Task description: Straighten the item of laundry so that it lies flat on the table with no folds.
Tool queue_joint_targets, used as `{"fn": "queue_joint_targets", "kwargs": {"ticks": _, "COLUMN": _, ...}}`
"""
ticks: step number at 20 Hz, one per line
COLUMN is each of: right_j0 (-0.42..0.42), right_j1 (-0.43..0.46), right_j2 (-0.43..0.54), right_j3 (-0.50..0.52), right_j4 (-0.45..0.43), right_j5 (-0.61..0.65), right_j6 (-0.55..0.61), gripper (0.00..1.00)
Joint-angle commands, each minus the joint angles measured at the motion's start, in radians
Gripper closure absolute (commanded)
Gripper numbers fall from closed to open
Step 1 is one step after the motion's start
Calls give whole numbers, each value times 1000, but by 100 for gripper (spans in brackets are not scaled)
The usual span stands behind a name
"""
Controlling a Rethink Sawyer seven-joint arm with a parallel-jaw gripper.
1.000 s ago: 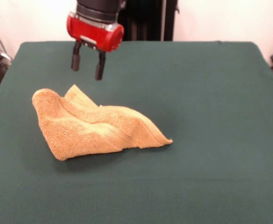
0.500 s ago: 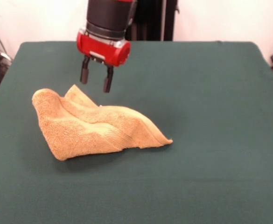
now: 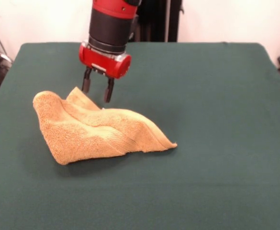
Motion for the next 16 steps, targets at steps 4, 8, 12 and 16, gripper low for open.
{"fn": "queue_joint_targets", "kwargs": {"ticks": 4, "right_j0": 76, "right_j1": -22, "right_j2": -45, "right_j3": 36, "right_j4": 74, "right_j5": 11, "right_j6": 221, "gripper": 0}}
{"fn": "queue_joint_targets", "kwargs": {"ticks": 8, "right_j0": 73, "right_j1": -31, "right_j2": -48, "right_j3": 44, "right_j4": 71, "right_j5": 12, "right_j6": 212, "gripper": 0}}
{"fn": "queue_joint_targets", "kwargs": {"ticks": 12, "right_j0": 80, "right_j1": -19, "right_j2": -55, "right_j3": 34, "right_j4": 77, "right_j5": -4, "right_j6": 215, "gripper": 0}}
{"fn": "queue_joint_targets", "kwargs": {"ticks": 16, "right_j0": 50, "right_j1": 34, "right_j2": -26, "right_j3": 2, "right_j4": 74, "right_j5": -61, "right_j6": 211, "gripper": 0}}
